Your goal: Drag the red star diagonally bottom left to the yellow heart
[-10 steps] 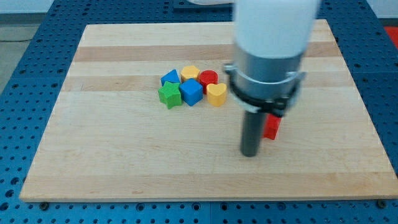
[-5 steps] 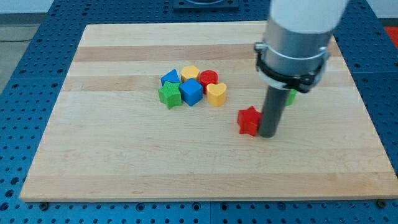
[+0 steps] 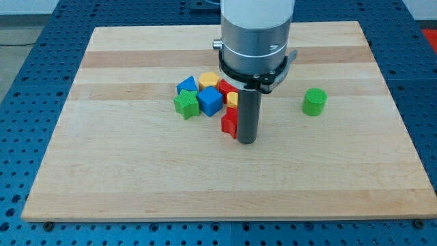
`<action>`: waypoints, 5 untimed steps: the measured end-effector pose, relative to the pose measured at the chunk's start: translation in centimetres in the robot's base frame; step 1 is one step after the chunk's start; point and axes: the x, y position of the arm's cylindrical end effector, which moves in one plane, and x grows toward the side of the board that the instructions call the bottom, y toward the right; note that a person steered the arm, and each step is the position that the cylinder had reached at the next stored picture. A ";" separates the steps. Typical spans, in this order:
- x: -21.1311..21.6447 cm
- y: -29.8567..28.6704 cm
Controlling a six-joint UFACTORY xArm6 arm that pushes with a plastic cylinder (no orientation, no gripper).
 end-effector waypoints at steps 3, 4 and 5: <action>-1.8 2.5; -1.8 1.0; -1.8 -1.1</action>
